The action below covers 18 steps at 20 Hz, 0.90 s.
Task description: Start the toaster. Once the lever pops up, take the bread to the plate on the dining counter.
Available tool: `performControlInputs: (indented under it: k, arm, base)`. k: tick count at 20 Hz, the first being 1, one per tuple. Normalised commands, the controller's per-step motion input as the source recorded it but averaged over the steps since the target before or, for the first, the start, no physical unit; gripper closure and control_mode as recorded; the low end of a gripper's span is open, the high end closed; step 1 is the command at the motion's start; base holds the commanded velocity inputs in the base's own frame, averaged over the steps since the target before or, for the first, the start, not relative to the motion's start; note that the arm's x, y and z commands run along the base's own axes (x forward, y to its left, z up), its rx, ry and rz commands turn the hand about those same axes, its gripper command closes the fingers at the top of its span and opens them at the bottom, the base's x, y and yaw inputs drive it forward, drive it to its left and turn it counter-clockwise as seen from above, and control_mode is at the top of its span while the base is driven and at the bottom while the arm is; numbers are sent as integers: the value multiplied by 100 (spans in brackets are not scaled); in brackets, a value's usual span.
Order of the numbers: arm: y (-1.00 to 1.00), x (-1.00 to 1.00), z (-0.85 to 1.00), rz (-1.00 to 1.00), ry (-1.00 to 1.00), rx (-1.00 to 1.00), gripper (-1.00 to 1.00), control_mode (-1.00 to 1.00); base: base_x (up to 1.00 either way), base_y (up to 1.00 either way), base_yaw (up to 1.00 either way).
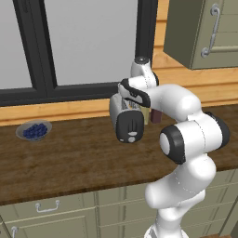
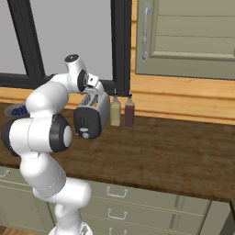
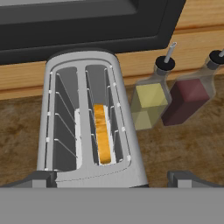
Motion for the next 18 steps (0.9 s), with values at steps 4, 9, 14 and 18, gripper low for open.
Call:
performControlInputs:
  k: [4, 9, 14, 18]
  arm:
    - [0, 0, 0, 0, 0, 0, -100, -100]
    - [0, 0, 0, 0, 0, 0, -100, -100]
    - [0, 0, 0, 0, 0, 0, -100, -100]
    - [0, 0, 0, 0, 0, 0, -100, -100]
  base:
    - [0, 0, 0]
    - [0, 0, 0]
    - [0, 0, 0]
    - [0, 0, 0]
